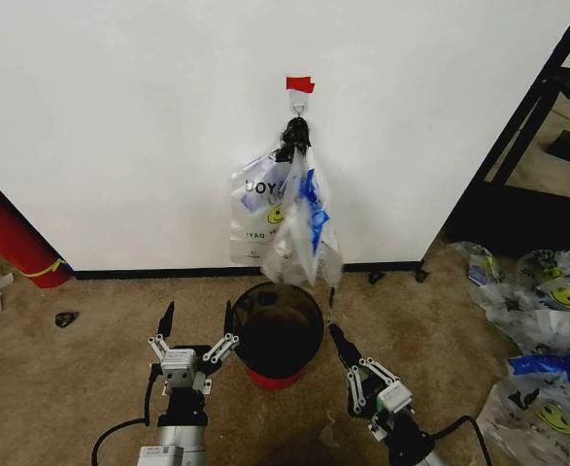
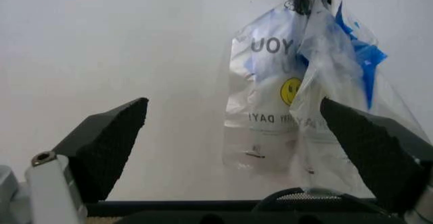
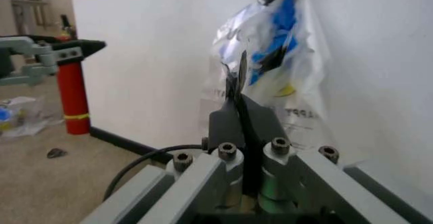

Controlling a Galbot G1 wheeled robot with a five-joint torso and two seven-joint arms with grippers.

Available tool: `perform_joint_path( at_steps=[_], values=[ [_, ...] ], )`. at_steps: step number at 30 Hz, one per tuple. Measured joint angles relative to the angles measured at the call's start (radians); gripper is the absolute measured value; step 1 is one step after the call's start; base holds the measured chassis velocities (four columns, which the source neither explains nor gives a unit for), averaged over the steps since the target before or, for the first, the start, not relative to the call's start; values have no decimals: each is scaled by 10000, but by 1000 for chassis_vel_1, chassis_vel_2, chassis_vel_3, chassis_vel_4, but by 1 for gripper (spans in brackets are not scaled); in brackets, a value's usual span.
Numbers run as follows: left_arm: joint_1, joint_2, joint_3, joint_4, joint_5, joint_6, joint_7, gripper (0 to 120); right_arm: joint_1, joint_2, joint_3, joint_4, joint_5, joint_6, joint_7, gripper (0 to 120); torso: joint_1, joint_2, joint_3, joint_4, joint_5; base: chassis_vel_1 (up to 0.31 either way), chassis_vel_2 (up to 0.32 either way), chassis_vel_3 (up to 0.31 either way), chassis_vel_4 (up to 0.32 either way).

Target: Pick up the garbage bag from the wall and place it over the trash bin.

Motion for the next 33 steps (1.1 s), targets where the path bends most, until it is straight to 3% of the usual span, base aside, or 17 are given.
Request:
perform_joint_path(
  at_steps=[8, 15, 17, 20, 26, 31, 32, 33],
  values=[
    [-213, 281, 72, 118, -89, 149, 11, 100, 598, 191, 49, -118, 960, -758, 219, 0, 0, 0, 1, -1, -2, 0, 0, 0, 0],
    [-227, 226, 76, 206, -146, 182, 18, 100, 1954, 317, -559, -391, 2311, -2166, 663, 27, 0, 0, 1, 0, -1, 0, 0, 0, 0],
    [-226, 227, 76, 208, -145, 182, 19, 100, 2021, 322, -584, -395, 2382, -2230, 690, 29, 0, 0, 0, 0, -1, 0, 0, 0, 0],
    [-230, 238, 80, 209, -143, 190, 20, 100, 2213, 343, -650, -402, 2613, -2425, 791, 43, 0, 0, 1, 1, -1, 0, 0, 0, 0],
    [-943, 1173, 335, 57, -780, 914, 201, 100, 2281, 376, -558, -435, 2870, -2678, 945, 66, 0, -1, 1, -1, -1, 0, 0, 0, 0],
    [-3364, 2879, 1219, 266, -2890, 2325, 196, 100, 1674, 545, 169, -394, 2349, -2412, 961, 86, 1, -2, 1, -9, -3, 0, 0, 0, 0],
    [-3364, 2879, 1219, 266, -2890, 2325, 196, 100, 1674, 545, 169, -394, 2349, -2412, 961, 86, 1, -2, 1, -9, -3, 0, 0, 0, 0],
    [-3836, 3205, 1548, 409, -3224, 2541, 155, 100, 1601, 640, 281, -375, 2331, -2393, 969, 89, 1, -2, 1, 6, 1, 0, 0, 0, 0]
  ],
)
